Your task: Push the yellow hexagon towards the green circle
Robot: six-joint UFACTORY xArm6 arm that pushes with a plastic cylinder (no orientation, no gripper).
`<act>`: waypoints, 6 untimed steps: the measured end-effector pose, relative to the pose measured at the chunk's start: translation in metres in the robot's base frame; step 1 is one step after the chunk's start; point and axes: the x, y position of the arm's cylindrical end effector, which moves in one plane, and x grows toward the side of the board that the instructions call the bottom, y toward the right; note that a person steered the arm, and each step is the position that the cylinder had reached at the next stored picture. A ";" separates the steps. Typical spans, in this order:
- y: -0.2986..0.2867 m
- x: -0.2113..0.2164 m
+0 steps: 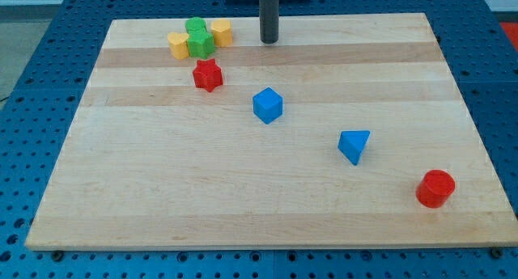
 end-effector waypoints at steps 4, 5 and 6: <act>-0.083 -0.013; -0.130 -0.019; -0.129 -0.029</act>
